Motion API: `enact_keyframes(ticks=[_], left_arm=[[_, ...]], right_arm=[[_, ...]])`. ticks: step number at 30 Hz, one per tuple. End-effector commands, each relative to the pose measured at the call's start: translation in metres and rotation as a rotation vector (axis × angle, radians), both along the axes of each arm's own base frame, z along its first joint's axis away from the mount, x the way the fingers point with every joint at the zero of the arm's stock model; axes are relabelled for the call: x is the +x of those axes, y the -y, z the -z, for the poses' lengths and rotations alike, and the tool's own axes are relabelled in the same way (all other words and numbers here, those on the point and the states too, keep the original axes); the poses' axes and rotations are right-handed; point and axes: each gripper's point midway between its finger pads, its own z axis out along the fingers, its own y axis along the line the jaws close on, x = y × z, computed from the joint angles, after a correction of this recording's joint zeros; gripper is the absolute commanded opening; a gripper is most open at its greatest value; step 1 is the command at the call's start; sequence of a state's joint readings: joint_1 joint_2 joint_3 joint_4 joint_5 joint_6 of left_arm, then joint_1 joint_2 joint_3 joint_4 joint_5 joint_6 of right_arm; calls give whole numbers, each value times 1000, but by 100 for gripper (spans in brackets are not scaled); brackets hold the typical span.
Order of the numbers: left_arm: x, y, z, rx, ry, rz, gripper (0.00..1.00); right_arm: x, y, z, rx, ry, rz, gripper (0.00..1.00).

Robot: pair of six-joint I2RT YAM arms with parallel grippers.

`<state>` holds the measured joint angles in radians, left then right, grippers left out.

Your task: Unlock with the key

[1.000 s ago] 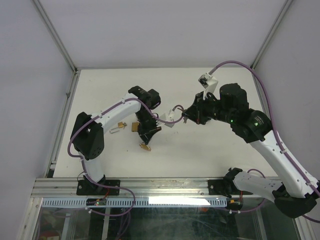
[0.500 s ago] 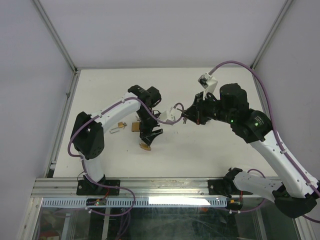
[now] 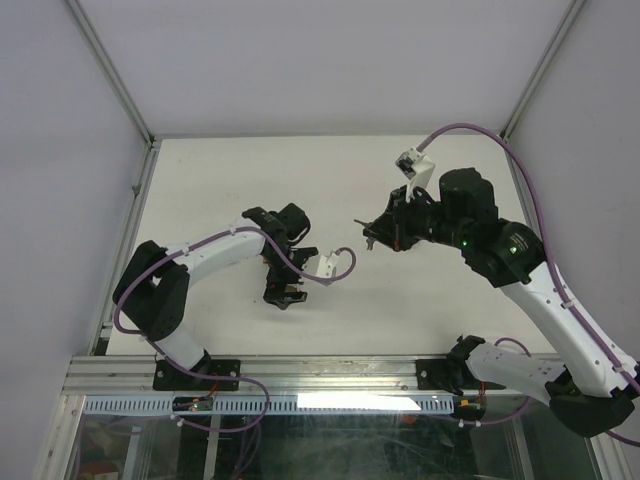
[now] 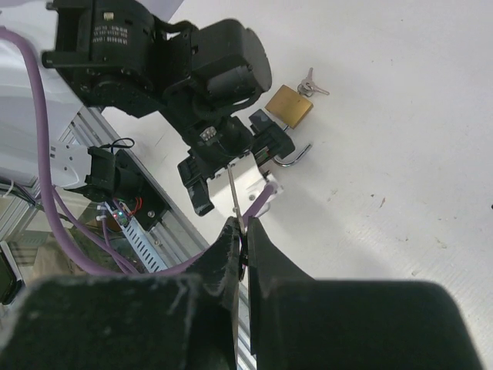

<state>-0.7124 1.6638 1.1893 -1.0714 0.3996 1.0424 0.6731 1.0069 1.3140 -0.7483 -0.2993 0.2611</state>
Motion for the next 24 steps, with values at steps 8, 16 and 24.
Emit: enact_keyframes(ticks=[8, 16, 24], left_arm=[[19, 18, 16, -80, 171, 49, 61], [10, 9, 26, -60, 179, 103, 37], [7, 12, 14, -79, 166, 79, 0]], right_arm=[[-2, 4, -21, 41, 67, 9, 0], [-2, 4, -20, 39, 69, 12, 0], [-1, 6, -24, 35, 76, 19, 0]])
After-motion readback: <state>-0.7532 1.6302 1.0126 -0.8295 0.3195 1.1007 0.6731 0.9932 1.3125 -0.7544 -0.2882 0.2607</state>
